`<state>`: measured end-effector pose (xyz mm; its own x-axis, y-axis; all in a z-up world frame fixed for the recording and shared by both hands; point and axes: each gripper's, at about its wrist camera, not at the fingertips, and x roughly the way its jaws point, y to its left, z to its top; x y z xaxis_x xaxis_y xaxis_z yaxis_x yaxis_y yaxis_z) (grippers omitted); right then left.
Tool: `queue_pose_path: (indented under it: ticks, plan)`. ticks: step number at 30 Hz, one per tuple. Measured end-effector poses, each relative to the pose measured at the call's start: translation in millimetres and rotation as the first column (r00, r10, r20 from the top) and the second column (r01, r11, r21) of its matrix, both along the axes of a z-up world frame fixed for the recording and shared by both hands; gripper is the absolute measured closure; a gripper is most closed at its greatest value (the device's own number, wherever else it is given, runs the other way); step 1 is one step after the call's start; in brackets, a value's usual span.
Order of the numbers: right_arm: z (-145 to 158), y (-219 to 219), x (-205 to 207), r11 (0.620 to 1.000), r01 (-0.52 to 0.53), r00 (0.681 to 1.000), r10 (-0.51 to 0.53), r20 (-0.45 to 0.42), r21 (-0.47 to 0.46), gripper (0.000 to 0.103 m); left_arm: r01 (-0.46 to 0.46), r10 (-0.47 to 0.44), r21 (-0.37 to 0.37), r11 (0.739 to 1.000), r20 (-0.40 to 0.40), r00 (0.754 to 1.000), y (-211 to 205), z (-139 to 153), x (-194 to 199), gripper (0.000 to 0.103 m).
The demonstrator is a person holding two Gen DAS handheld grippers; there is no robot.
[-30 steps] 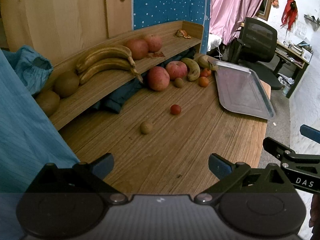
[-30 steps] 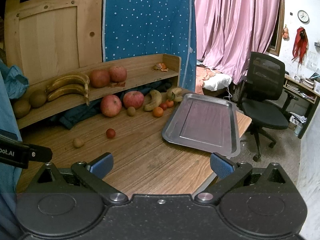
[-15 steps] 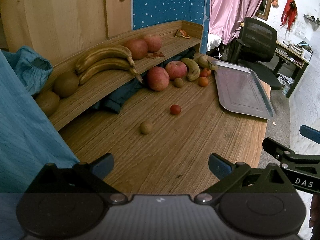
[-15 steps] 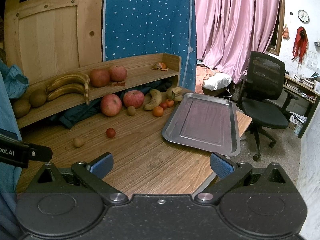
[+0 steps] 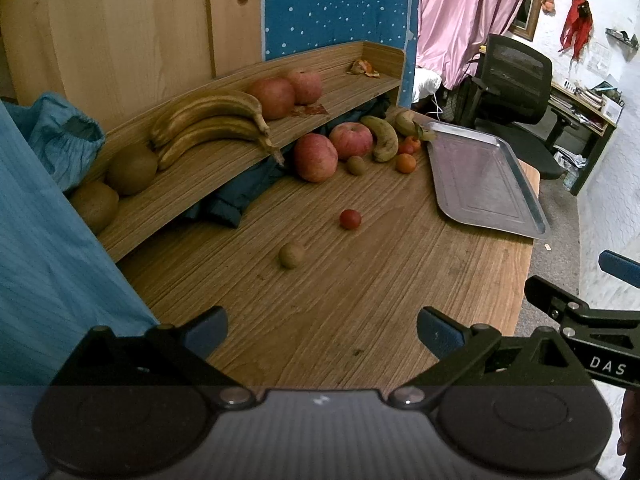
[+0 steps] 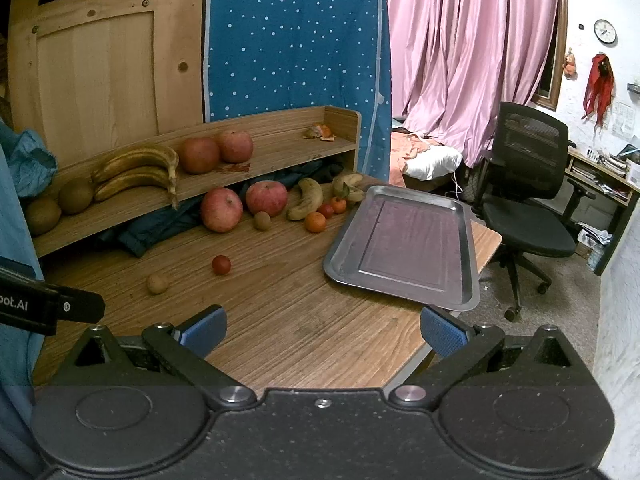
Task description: Organize fruits
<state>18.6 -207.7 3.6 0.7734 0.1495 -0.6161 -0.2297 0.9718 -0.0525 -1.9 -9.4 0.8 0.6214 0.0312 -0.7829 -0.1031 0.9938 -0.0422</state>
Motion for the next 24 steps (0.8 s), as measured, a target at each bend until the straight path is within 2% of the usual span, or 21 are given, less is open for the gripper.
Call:
queue_pose_path:
  ticks: [15,24]
  plan:
    - [-4,4,8,1.000,-0.017,1.000,0.017,-0.018,-0.008,0.001,-0.008,0.008,0.003,1.000,-0.007,1.000,4,-1,6,0.000]
    - [-8,13,46,0.991,-0.135,0.990,0.134,-0.047,-0.025,0.001,-0.084,0.085,0.025,0.996,-0.039,0.996,14,-6,25,0.000]
